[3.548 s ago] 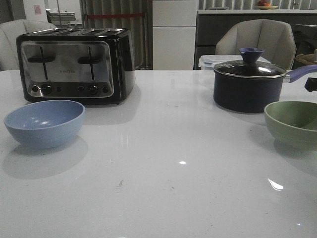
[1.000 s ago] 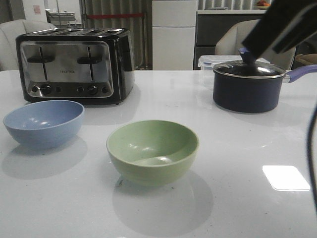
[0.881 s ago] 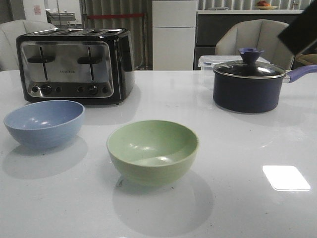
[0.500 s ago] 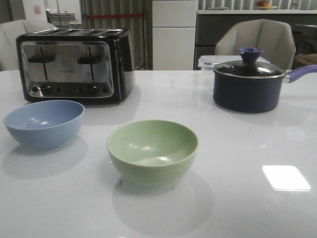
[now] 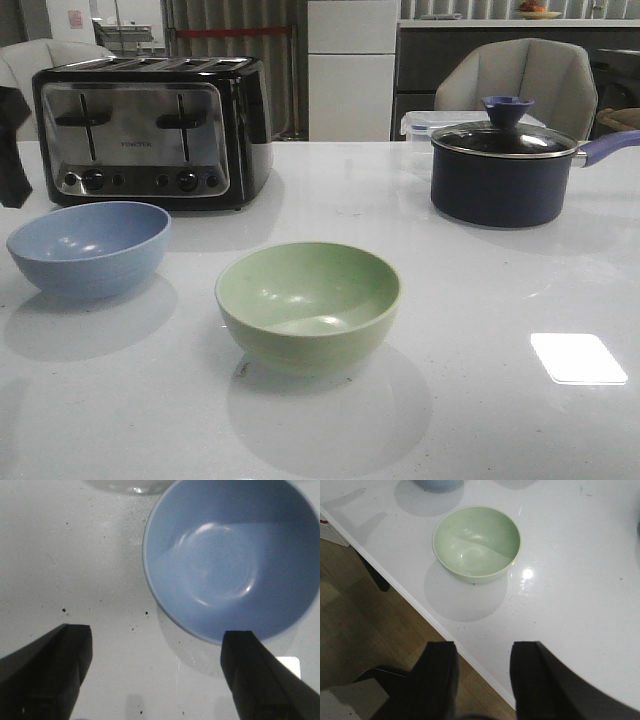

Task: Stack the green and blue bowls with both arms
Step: 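Lower the left gripper onto the rim of the light blue bowl and grasp it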

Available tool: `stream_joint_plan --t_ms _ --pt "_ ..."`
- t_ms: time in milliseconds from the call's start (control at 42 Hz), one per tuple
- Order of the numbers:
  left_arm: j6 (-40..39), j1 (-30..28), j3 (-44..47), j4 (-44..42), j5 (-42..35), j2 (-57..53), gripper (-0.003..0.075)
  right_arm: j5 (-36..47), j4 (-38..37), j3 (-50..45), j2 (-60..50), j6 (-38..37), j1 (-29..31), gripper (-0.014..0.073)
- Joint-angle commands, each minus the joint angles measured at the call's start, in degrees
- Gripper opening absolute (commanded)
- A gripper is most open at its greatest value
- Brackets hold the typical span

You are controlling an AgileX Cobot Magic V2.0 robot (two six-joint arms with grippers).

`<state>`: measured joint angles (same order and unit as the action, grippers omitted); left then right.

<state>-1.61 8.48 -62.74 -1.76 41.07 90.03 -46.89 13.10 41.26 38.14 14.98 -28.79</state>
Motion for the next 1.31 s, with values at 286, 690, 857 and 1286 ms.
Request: stream_joint_plan --t_ms 286,690,857,1286 --pt "-0.54 -2.05 -11.53 1.76 -2.78 12.69 0.0581 3.32 0.38 1.55 -0.13 0.8 -0.1 0.0384" --pt "-0.54 -2.02 -13.52 3.86 -3.8 17.16 0.0402 3.32 0.38 1.55 -0.13 0.8 -0.1 0.0384" --pt "-0.54 -2.24 -13.52 4.62 -3.59 17.68 0.0308 3.32 0.38 1.55 -0.13 0.8 -0.1 0.0384" --pt "-0.54 -2.0 -13.52 5.16 -3.42 17.2 0.0093 3.32 0.38 1.55 -0.13 0.8 -0.1 0.0384"
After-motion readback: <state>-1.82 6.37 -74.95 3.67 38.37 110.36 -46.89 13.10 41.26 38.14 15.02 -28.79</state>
